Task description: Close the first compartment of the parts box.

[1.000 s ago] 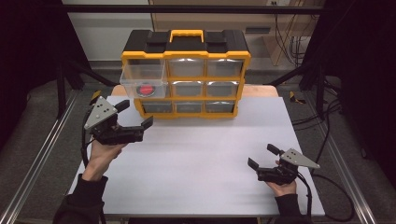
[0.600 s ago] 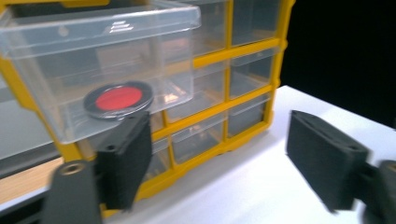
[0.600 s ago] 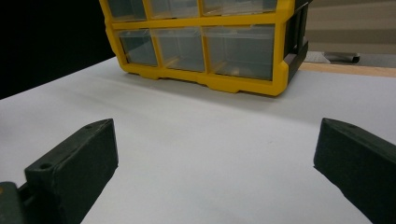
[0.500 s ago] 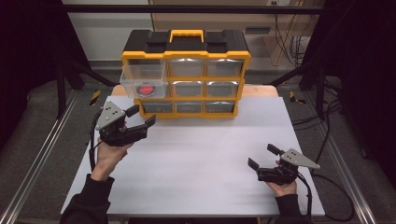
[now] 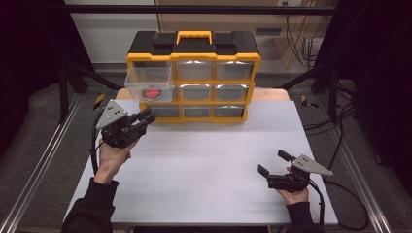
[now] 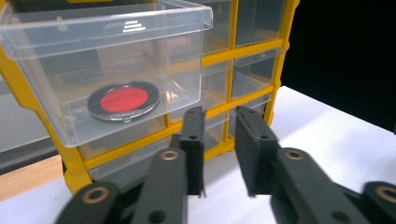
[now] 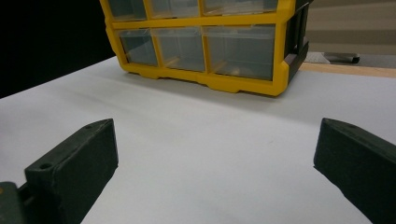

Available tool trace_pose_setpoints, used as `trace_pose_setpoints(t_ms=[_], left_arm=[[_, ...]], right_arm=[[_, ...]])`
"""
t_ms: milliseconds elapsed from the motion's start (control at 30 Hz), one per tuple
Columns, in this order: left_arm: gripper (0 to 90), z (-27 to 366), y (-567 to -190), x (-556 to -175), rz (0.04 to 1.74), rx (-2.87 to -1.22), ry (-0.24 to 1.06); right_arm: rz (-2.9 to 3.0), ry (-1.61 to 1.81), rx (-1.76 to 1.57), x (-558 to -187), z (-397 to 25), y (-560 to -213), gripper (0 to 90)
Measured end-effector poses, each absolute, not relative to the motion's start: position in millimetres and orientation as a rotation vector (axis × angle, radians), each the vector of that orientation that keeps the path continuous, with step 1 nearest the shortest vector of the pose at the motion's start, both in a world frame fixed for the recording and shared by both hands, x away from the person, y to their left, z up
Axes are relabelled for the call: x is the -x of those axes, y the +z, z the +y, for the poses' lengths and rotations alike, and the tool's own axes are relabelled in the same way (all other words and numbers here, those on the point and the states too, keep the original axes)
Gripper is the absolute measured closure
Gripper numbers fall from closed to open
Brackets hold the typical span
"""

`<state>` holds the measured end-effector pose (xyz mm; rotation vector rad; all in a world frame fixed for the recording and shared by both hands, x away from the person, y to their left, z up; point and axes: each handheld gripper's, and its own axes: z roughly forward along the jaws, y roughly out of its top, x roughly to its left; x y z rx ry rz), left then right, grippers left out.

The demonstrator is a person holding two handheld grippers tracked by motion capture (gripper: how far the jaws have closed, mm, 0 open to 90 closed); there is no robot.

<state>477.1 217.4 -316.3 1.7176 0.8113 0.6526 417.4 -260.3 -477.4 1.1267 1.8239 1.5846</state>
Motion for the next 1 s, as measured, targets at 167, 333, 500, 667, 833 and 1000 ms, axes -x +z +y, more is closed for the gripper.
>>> trace_pose_setpoints(t_ms=[167, 333, 500, 667, 833, 1000], left_arm=[[85.5, 217, -311, -483, 0.816, -1.713, 0.655], [89.1, 216, -305, -490, 0.806, -1.723, 0.66], [89.2, 214, -297, -496, 0.796, -1.73, 0.666], [89.2, 212, -293, -503, 0.798, -1.753, 0.671], [89.2, 212, -292, -512, 0.819, -1.77, 0.694], [89.2, 214, -294, -520, 0.847, -1.769, 0.693]], right_arm=[[1.829, 1.579, -1.127, -418, -260, -478, 0.3], [1.824, 1.585, -1.131, -417, -260, -477, 0.3], [1.829, 1.579, -1.126, -418, -260, -478, 0.3], [1.829, 1.578, -1.125, -418, -260, -478, 0.3], [1.833, 1.575, -1.124, -418, -259, -478, 0.3], [1.83, 1.58, -1.131, -418, -259, -478, 0.3]])
